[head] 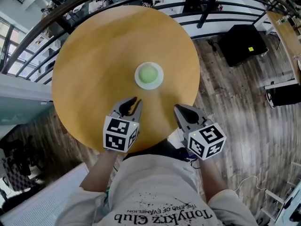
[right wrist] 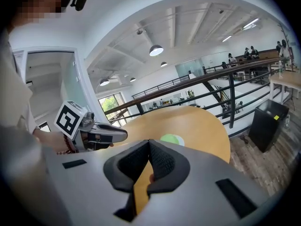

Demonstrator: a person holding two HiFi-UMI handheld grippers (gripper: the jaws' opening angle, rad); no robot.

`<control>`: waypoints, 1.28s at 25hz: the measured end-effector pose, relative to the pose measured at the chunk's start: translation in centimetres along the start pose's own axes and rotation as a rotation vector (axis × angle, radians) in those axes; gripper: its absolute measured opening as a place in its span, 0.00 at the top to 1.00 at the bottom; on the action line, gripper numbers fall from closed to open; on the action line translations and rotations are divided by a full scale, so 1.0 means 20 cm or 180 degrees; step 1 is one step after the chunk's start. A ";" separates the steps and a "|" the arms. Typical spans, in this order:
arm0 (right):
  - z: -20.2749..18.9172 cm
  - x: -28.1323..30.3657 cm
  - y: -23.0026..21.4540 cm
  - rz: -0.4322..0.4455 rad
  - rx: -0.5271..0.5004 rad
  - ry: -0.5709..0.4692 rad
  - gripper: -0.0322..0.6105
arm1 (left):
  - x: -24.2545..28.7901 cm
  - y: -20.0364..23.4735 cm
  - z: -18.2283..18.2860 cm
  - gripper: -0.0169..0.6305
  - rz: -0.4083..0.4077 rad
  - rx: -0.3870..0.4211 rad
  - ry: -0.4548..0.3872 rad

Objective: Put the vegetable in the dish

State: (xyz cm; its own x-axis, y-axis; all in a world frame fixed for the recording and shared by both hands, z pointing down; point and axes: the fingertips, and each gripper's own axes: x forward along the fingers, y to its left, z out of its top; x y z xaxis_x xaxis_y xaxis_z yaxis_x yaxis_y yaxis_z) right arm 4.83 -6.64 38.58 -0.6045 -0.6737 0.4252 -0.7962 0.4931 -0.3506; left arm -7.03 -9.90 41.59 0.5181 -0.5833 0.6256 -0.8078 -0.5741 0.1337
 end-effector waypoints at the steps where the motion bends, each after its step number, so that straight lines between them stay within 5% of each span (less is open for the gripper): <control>1: 0.00 -0.02 0.01 -0.0011 0.0003 -0.0013 0.92 | -0.03 -0.01 -0.01 0.87 0.0007 -0.0002 -0.0010; 10: 0.04 -0.15 0.05 -0.0123 -0.0090 -0.0092 0.92 | -0.27 -0.11 -0.08 0.93 0.0019 -0.0226 -0.0115; 32: 0.10 -0.16 0.09 -0.0152 -0.0261 -0.0121 0.92 | -0.30 -0.19 -0.07 0.94 0.0022 -0.0032 -0.0101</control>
State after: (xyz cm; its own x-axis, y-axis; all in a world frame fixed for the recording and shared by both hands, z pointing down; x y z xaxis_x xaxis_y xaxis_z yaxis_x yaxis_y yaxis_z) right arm 5.34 -4.73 34.89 -0.5656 -0.7171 0.4074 -0.8245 0.5023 -0.2605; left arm -7.40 -3.37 38.37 0.5209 -0.6054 0.6018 -0.8142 -0.5641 0.1372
